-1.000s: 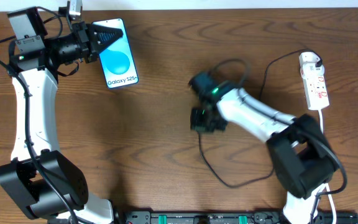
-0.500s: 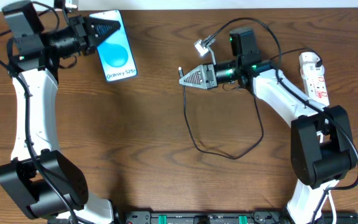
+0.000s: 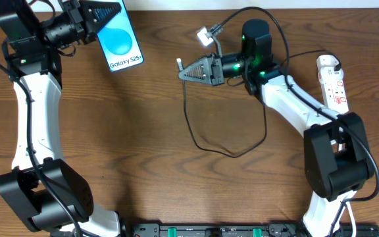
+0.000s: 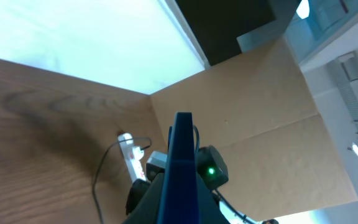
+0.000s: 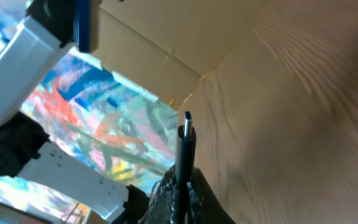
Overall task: Plug charger to phone and switch on socket
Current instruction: 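Lift the connector and bring it toward the phone's bottom port, then align the connector under the phone's bottom port with the right gripper, then push the connector up into the phone port with the right gripper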
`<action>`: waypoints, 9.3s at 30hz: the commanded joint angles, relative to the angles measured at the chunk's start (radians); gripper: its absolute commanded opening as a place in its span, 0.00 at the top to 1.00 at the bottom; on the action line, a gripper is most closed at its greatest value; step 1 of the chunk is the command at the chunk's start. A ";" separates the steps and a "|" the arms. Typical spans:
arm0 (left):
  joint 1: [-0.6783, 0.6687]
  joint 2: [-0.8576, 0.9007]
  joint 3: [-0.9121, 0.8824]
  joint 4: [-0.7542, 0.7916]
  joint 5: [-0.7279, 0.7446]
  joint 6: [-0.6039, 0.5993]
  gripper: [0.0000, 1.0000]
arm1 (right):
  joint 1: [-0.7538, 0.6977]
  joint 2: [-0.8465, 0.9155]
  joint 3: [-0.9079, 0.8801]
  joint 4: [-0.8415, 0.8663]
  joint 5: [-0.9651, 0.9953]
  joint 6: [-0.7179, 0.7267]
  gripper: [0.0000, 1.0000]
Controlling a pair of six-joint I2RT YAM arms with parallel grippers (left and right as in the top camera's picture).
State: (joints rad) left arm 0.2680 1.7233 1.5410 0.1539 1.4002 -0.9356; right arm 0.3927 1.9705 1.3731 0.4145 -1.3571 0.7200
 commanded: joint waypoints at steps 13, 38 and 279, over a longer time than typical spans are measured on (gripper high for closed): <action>-0.091 0.000 0.008 0.421 -0.039 -0.312 0.93 | 0.124 0.003 0.012 0.510 -0.008 0.396 0.99; -0.106 0.000 0.008 0.483 -0.074 -0.327 0.92 | 0.149 0.003 0.012 0.725 -0.014 0.449 0.99; -0.121 0.000 0.008 0.476 0.126 -0.206 0.93 | 0.132 0.003 0.012 0.813 0.332 0.532 0.06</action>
State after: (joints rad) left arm 0.1116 1.7264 1.5337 0.6247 1.5150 -1.1492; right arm 0.5266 1.9846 1.3651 1.2160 -1.0286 1.2510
